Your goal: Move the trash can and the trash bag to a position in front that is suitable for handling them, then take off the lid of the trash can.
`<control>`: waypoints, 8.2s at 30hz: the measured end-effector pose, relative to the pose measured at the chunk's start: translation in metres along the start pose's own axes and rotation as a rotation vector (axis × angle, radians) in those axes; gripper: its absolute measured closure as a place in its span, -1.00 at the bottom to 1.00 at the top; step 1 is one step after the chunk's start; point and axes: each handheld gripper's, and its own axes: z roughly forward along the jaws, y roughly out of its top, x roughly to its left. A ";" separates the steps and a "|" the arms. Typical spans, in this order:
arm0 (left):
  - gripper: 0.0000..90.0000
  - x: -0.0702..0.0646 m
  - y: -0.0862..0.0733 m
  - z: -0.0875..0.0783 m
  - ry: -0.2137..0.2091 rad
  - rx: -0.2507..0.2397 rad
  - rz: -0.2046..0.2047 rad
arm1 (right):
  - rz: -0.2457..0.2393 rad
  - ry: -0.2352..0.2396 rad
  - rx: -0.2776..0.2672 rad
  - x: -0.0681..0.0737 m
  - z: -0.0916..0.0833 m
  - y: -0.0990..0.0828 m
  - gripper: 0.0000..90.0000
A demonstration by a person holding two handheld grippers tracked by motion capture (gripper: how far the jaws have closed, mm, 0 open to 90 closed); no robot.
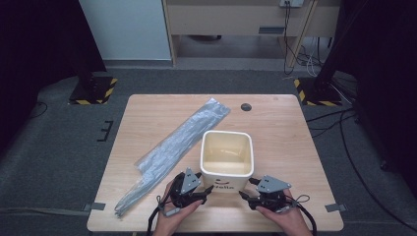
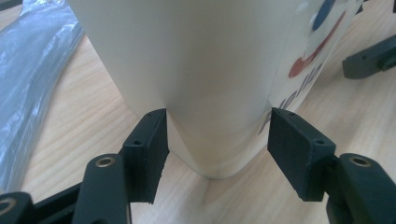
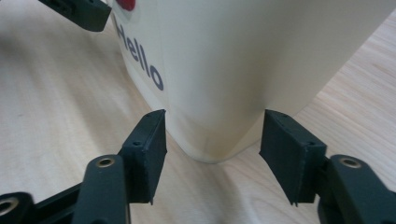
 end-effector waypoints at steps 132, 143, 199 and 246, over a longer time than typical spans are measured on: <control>-0.61 0.025 -0.021 0.008 0.095 0.090 -0.006 | 0.177 -0.167 0.092 -0.131 0.019 0.138 0.57; -0.61 0.025 -0.020 0.008 0.092 0.087 -0.011 | 0.254 -0.087 0.065 -0.141 0.003 0.143 0.60; -0.65 0.055 -0.030 -0.010 0.164 0.057 -0.080 | 0.597 -0.434 0.025 -0.250 -0.082 0.037 0.62; -0.65 0.053 -0.031 -0.008 0.174 0.064 -0.074 | 0.638 -0.482 0.213 -0.252 -0.004 -0.042 0.48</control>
